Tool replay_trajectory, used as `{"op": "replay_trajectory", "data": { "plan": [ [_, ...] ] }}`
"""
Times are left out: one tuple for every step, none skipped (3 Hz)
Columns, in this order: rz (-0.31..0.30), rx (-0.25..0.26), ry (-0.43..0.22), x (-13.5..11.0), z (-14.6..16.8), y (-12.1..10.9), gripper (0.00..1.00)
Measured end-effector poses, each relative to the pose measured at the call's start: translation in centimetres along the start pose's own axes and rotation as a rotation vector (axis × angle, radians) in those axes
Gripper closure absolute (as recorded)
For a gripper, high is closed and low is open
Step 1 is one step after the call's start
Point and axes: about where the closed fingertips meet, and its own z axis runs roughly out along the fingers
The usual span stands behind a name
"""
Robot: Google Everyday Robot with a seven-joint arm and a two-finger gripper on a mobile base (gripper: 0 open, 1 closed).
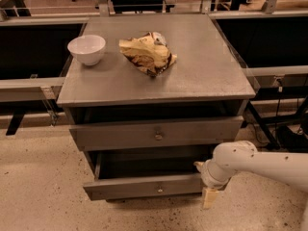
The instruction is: Open middle drawer
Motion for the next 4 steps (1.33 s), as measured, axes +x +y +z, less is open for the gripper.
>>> {"op": "replay_trajectory", "data": {
  "plan": [
    [0.029,-0.033,-0.005,0.8,2.1,-0.5,0.26],
    [0.044,-0.029,-0.008,0.9,2.2,-0.2,0.49],
    [0.048,-0.012,-0.019,0.6,1.3,0.8,0.69],
    [0.049,-0.012,-0.021,0.5,0.7,0.7,0.72]
  ]
}}
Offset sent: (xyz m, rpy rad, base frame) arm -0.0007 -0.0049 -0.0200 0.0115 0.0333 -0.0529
